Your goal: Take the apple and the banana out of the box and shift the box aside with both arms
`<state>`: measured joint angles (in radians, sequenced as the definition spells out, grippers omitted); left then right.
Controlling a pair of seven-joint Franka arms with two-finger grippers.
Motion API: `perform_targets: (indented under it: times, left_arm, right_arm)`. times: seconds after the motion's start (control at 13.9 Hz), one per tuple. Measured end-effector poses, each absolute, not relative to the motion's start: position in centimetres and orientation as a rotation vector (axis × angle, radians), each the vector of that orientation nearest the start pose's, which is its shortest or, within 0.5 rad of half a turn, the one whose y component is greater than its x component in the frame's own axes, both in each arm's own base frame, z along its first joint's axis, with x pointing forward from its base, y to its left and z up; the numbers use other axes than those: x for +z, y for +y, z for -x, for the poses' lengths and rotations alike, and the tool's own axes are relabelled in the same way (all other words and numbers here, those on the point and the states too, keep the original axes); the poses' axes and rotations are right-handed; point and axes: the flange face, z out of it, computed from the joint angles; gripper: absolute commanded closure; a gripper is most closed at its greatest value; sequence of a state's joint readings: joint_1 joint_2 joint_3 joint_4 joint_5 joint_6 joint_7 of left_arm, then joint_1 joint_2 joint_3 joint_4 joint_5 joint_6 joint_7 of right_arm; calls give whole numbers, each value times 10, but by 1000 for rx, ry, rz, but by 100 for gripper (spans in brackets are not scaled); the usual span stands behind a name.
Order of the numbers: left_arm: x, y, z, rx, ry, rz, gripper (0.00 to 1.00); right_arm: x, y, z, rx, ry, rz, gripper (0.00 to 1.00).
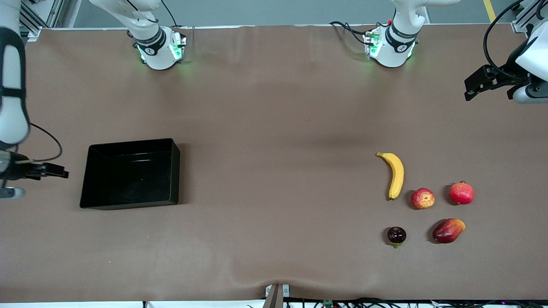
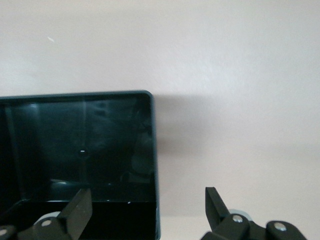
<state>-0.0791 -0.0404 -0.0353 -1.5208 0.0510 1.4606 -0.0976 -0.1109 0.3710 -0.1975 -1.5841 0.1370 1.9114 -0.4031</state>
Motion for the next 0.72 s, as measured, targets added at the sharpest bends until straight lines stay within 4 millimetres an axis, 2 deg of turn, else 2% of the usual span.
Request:
perform_targets:
  times: [0.14,0.29,0.72]
  left_arm:
    - [659,-53,-529,22,11,3088,0]
    - [659,-51,-530,22,7,3088,0]
    - [663,-46,-530,9,-9,3089,0]
  right_arm:
    - [469,-156,-635,-26,-123,3069,0]
    - [507,-136,-626,-35,-65,3055,0]
    - [576,-87,-584,64,49,3045,0]
